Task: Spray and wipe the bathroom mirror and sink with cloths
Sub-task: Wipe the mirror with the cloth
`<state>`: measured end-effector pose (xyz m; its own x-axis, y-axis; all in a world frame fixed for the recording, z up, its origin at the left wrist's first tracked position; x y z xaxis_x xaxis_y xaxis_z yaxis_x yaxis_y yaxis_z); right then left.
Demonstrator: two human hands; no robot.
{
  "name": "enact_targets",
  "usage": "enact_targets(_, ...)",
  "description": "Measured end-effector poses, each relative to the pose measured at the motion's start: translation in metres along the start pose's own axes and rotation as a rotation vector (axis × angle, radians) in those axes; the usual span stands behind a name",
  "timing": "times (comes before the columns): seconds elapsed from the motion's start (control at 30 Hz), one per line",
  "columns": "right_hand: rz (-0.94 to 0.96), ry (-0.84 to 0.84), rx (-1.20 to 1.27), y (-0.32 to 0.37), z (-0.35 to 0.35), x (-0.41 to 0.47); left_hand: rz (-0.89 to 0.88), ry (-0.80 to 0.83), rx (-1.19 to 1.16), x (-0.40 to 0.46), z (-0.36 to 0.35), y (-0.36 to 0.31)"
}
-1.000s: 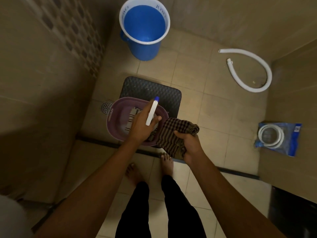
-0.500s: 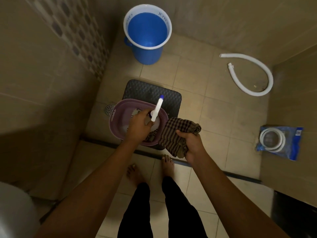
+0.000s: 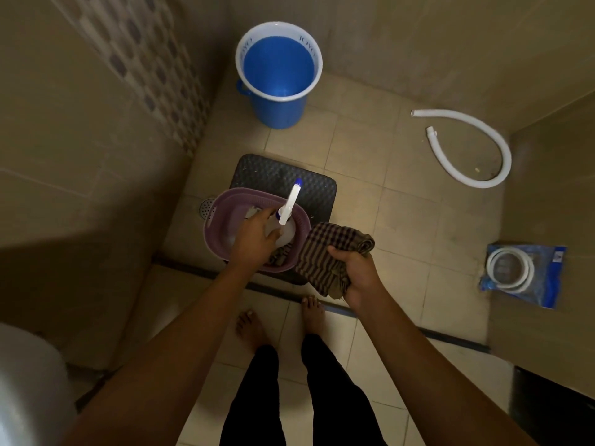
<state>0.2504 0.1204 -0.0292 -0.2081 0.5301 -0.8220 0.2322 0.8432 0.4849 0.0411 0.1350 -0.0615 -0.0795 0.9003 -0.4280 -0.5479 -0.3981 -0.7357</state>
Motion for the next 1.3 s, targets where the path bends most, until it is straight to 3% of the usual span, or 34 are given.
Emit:
enact_targets(0.17,-0.043,0.060,0.012,0.011,-0.010,-0.018,0.065,-0.045,0.096,-0.028,0.013,-0.003)
enact_targets(0.3,-0.058,0.142,-0.018,0.029,-0.029,-0.035,0.039,-0.158,0.327,-0.065,0.035,-0.019)
enact_targets(0.53,-0.135,0.348,-0.155,0.047,-0.085,-0.060,0.237,-0.389,0.552,-0.143,0.082,-0.039)
enact_targets(0.9,-0.248,0.601,-0.291,0.006,-0.191,-0.120,0.526,-0.660,0.497,-0.301,0.138,-0.029)
enact_targets(1.3,-0.240,0.914,-0.401,-0.088,-0.237,-0.261,0.738,-0.926,0.359,-0.511,0.115,-0.014)
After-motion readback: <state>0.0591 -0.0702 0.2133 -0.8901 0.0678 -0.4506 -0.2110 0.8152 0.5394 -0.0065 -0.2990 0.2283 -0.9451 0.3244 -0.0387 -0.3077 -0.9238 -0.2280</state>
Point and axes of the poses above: each hand's wrist, its own x-axis towards the middle knuckle, its own z-axis out of the back of the hand, y = z × x, the point moved 7 cm from there along x, towards the middle knuckle, and after that the axes turned 11 degrees about y, right-handed, at the moved point
